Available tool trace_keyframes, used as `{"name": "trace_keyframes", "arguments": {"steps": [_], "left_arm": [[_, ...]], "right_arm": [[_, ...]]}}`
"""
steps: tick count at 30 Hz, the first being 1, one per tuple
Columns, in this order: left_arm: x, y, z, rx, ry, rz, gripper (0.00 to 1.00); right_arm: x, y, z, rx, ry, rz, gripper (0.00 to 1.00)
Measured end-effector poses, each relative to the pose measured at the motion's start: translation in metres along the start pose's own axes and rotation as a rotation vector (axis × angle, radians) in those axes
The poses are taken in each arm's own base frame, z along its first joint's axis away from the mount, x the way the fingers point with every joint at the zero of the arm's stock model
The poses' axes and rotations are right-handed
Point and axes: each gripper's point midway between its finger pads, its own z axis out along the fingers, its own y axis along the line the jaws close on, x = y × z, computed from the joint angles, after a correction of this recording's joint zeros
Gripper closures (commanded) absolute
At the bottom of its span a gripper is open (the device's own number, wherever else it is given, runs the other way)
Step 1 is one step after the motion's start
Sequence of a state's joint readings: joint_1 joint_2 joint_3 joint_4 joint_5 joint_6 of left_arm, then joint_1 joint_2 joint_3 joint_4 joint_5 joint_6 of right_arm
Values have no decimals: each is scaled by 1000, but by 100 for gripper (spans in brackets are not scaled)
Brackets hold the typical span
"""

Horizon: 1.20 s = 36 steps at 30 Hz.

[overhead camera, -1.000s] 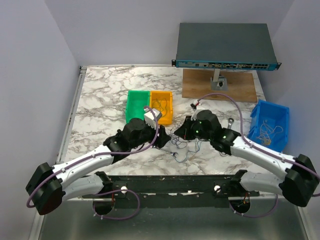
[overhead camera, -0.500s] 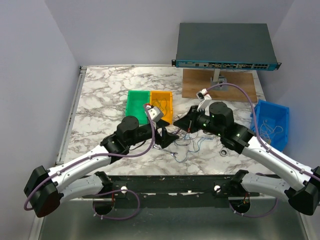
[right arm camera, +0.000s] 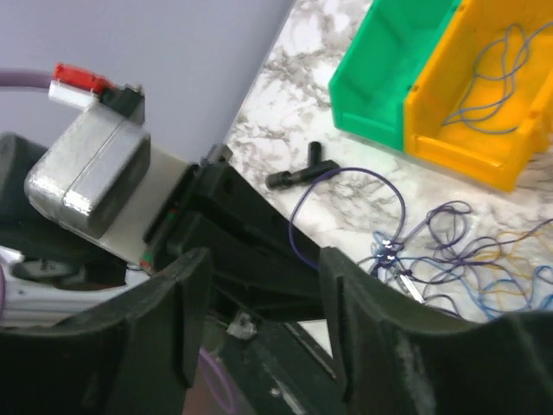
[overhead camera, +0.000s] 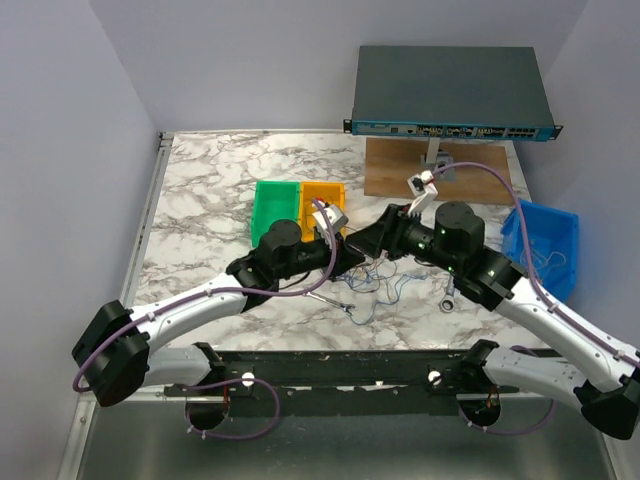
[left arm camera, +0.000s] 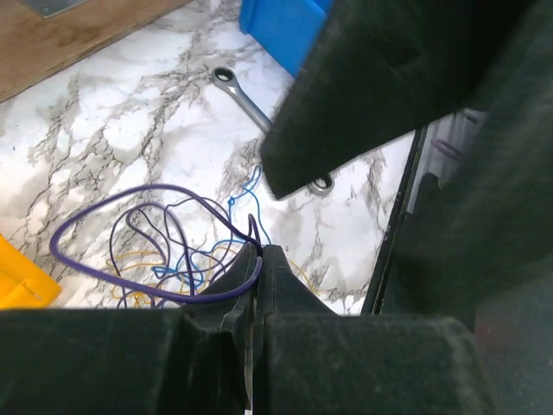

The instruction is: Untangle the cables

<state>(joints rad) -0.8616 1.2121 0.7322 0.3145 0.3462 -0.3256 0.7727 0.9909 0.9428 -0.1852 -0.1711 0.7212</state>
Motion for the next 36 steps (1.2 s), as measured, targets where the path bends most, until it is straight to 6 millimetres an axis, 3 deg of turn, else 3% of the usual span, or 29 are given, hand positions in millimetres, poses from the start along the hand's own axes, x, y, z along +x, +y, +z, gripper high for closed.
{"name": "trace_keyframes", "arguments": {"steps": [4,8,11,16,20,26,32,36], "left_arm": [[-5,0,0,2,-26,-25,100],[-10,4,-7,-14,-51,-71,100],[-19,9,-14,-40,-84,-121,100],[-35,8,-22,-57,-136,-202,100],[-39,5,-23,-50,-144,-247,100],[-44,2,-23,-44,-151,-284,100],[-46,0,-24,-39,-158,-313,100],[-46,-1,-24,-37,-158,-322,100]], "right_arm": [[0,-5,-20,10,-62,-5,21],[5,-20,-49,22,-149,-55,22],[17,-32,-61,13,-171,-118,28],[53,-48,-43,-17,-59,-198,43],[79,-58,-15,-36,66,-204,43],[79,-56,-3,-67,66,-226,45],[79,-51,7,-108,65,-238,59],[83,-53,11,-118,70,-238,99]]}}
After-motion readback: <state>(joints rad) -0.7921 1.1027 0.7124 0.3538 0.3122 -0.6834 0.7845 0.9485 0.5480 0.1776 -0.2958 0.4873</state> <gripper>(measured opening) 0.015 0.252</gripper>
